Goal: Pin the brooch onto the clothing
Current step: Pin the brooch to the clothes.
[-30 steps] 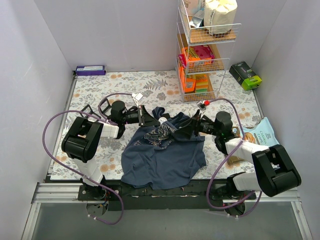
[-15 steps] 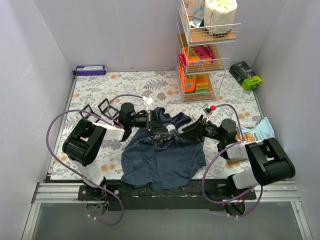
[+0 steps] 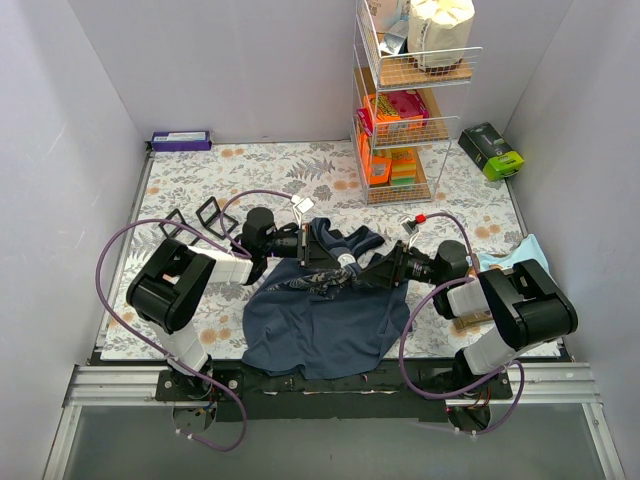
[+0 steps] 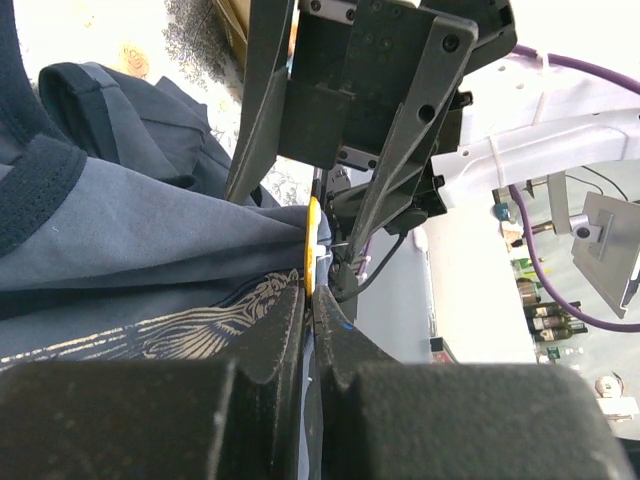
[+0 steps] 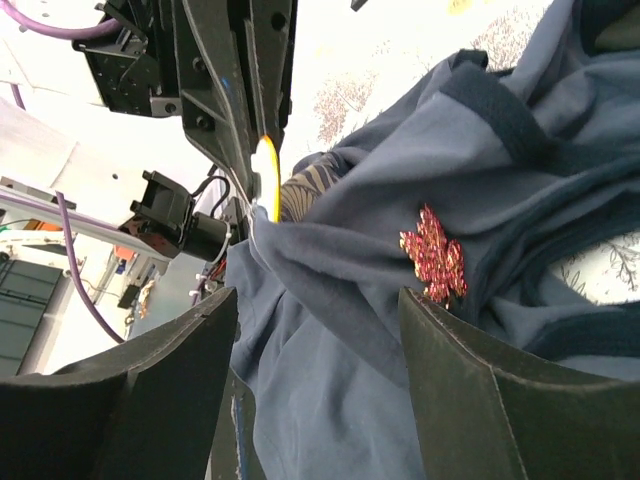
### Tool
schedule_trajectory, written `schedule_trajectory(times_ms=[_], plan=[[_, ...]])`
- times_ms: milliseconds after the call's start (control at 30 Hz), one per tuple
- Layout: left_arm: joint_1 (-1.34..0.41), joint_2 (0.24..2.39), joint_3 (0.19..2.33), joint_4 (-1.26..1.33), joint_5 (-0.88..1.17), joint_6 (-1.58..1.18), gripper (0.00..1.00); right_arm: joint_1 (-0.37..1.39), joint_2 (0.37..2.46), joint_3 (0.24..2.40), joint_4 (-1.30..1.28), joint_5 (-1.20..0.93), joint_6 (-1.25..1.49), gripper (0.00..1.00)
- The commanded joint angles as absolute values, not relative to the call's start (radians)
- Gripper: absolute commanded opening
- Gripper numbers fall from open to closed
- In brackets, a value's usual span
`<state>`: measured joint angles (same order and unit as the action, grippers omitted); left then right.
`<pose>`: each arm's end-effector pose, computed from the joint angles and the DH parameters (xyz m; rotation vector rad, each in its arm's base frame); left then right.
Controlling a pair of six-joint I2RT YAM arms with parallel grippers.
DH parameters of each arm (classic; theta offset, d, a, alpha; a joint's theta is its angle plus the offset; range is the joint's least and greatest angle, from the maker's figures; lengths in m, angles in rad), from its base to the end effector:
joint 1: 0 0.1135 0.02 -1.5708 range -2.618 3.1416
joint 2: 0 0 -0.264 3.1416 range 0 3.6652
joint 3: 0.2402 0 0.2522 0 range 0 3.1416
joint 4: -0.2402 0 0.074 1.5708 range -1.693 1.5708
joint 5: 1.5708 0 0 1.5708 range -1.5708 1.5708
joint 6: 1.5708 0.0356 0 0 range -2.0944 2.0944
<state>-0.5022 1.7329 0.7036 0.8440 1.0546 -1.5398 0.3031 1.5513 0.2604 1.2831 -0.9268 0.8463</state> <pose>0.2746 -0.1861 0.1782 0.1550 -2.2552 2.0595 0.2163 0.0975 0.1579 -0.3433 1.7978 1.5722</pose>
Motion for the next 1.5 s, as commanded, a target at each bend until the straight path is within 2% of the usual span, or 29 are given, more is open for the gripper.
schedule_trajectory(times_ms=[0,333,633,1467], plan=[[-0.508,1.706,0.732,0.816,1.06,-1.502,0.0,0.311,1.536,0.314,1.571,-0.936,0.816,0.71],[-0.52,1.712,0.733,0.828,1.068,-1.513,0.0,0.333,1.578,0.345,1.614,-0.939,0.828,0.6],[-0.537,1.713,0.744,0.787,1.063,-1.482,0.0,0.357,1.634,0.377,1.7,-0.928,0.887,0.54],[-0.568,1.729,0.75,0.758,1.066,-1.462,0.0,0.362,1.649,0.394,1.798,-0.917,0.954,0.48]])
